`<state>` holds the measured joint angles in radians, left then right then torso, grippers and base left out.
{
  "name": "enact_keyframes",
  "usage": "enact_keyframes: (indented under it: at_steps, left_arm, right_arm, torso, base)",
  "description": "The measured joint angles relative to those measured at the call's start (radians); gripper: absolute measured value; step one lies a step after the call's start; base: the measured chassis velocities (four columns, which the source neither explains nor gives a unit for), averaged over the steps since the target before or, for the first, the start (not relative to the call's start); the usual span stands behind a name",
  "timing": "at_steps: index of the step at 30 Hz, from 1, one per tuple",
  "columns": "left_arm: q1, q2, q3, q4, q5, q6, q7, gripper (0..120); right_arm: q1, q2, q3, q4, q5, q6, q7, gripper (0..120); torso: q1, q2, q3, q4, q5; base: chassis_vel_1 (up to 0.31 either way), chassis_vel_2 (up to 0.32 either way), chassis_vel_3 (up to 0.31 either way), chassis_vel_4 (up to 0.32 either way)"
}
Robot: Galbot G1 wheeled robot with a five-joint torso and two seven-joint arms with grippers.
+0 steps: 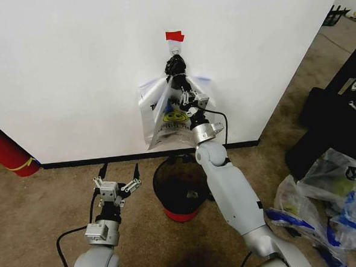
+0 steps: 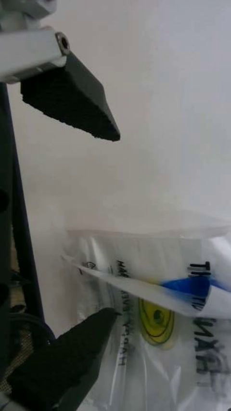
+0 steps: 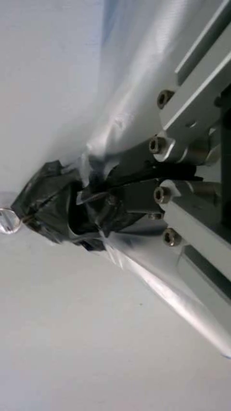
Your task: Pick up the garbage bag from the wall and place it over the trash bin.
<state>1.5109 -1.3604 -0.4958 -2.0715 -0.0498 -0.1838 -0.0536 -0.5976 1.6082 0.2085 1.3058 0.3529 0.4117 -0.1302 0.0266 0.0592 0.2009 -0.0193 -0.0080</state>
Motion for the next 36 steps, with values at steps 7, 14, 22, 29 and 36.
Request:
enact_keyframes:
  at_steps: [7, 14, 22, 29, 36]
  left_arm:
    - [0.006, 0.002, -0.006, -0.011, -0.004, -0.004, -0.004, 100]
    - [0.018, 0.005, -0.014, -0.025, -0.015, -0.013, -0.008, 100]
    - [0.033, 0.007, -0.015, -0.043, -0.018, -0.019, -0.01, 100]
    - [0.038, 0.004, -0.006, -0.06, -0.018, -0.02, -0.01, 100]
    - [0.047, 0.003, -0.01, -0.071, -0.018, -0.022, -0.01, 100]
  right_arm:
    - [-0.084, 0.0, -0.018, 0.055, 0.001, -0.001, -0.011, 0]
    - [-0.259, 0.0, -0.014, 0.155, 0.0, 0.001, -0.053, 0]
    - [-0.44, -0.004, 0.024, 0.239, -0.018, 0.024, -0.105, 0]
    - [-0.553, -0.059, 0.062, 0.292, -0.018, 0.059, -0.151, 0]
    - [-0.628, -0.114, 0.098, 0.289, -0.012, 0.114, -0.194, 0]
  torso:
    - [0.0, 0.0, 0.0, 0.0, 0.0]
    - [0.0, 0.0, 0.0, 0.0, 0.0001]
    - [0.0, 0.0, 0.0, 0.0001, 0.0001]
    - [0.0, 0.0, 0.0, 0.0001, 0.0002]
    - [0.0, 0.0, 0.0, 0.0, 0.0002]
  base:
    - [0.0, 0.0, 0.0, 0.0]
    - [0.0, 0.0, 0.0, 0.0]
    - [0.0, 0.0, 0.0, 0.0]
    - [0.0, 0.0, 0.0, 0.0]
    - [0.0, 0.0, 0.0, 0.0]
